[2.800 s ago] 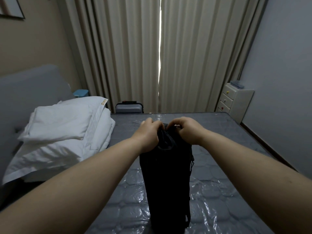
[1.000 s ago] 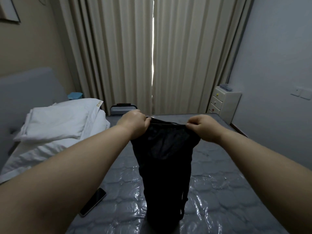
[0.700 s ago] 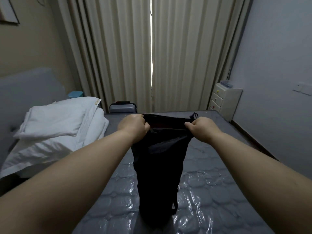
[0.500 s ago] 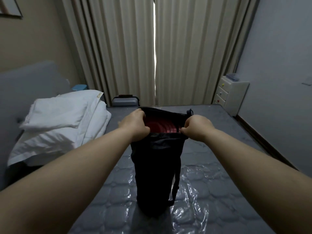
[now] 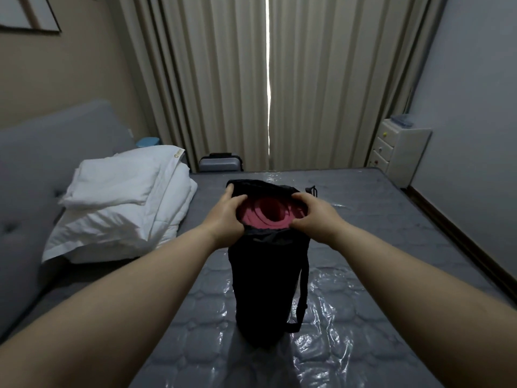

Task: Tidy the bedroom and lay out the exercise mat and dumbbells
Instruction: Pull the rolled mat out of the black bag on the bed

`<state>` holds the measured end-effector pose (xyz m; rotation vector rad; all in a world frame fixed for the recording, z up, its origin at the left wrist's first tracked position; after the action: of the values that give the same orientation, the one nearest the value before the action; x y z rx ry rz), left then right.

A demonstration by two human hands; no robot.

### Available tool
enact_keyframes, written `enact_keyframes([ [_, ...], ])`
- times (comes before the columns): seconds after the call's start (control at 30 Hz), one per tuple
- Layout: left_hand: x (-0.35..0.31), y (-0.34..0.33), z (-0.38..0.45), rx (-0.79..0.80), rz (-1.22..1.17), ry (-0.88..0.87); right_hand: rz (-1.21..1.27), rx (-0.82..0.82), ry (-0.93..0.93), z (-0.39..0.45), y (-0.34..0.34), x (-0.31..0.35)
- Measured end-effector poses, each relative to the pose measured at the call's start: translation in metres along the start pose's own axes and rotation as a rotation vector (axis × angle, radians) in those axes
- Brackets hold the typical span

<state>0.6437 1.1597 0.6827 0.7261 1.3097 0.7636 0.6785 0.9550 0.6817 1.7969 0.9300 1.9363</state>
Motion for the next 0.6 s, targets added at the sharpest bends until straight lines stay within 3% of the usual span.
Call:
enact_keyframes([
  [0.13,0.013,-0.002,-0.008,-0.039,0.145,-0.079,0.014,-0.137,-0.011,-0.007,0.002,-0.011],
  [0.3,0.025,0.012,-0.002,-0.016,0.228,-0.01,-0.239,-0.241,-0.032,-0.008,-0.001,0.0],
  [0.6,0.014,0.019,0.01,0.037,0.212,-0.053,-0.28,-0.25,-0.052,-0.016,-0.01,0.012],
])
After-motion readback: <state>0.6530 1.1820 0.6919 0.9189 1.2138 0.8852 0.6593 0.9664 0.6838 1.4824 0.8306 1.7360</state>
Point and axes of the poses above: each hand's wrist, its own z-axis towards the middle knuckle, its own y-axis out of the back of the hand, x = y × z, the point moved 2 cm from there along z, towards the middle knuckle, and after that the axes turned 5 degrees about -y, right-handed, at the moved point
